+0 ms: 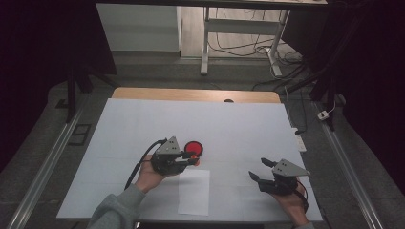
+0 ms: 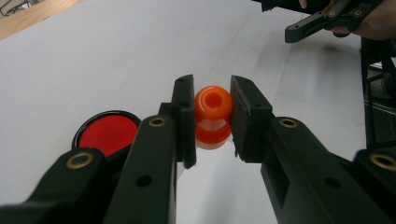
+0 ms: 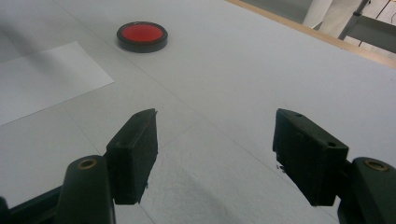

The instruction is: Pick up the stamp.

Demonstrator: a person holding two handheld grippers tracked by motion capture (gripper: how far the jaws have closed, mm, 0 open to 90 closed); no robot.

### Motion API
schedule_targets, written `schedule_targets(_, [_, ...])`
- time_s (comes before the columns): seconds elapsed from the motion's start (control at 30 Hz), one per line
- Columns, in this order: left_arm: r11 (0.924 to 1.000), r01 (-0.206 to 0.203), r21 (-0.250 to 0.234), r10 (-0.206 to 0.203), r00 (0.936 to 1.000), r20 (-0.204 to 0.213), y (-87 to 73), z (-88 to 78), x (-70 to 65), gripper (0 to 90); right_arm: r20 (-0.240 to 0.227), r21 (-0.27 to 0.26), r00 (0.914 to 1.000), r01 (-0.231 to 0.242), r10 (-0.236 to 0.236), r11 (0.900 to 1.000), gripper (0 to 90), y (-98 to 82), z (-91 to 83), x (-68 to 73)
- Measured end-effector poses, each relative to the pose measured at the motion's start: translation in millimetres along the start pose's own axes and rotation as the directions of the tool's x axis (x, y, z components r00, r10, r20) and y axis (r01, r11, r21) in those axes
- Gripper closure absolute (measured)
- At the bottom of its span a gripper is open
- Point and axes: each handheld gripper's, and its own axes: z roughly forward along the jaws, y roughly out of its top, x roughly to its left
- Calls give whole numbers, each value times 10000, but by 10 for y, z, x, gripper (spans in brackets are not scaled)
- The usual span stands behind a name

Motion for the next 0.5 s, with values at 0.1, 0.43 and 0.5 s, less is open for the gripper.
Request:
schedule_targets(0.1, [10000,-15,19,15,10000,32,0,4,-2,723,-1,15,10000,1,-1,10000,302,-1,1,0])
schedule_targets(0.43, [10000,73,-39,-73,10000,33,-7,-10,12,723,-15,-21,10000,-15,15,10000,302,1,-2,0])
schedule_targets(0.5, [10000,80,-54,-80,10000,45,-5,-12,13,723,4,-13,10000,-3,3,10000,302,3,-5,4])
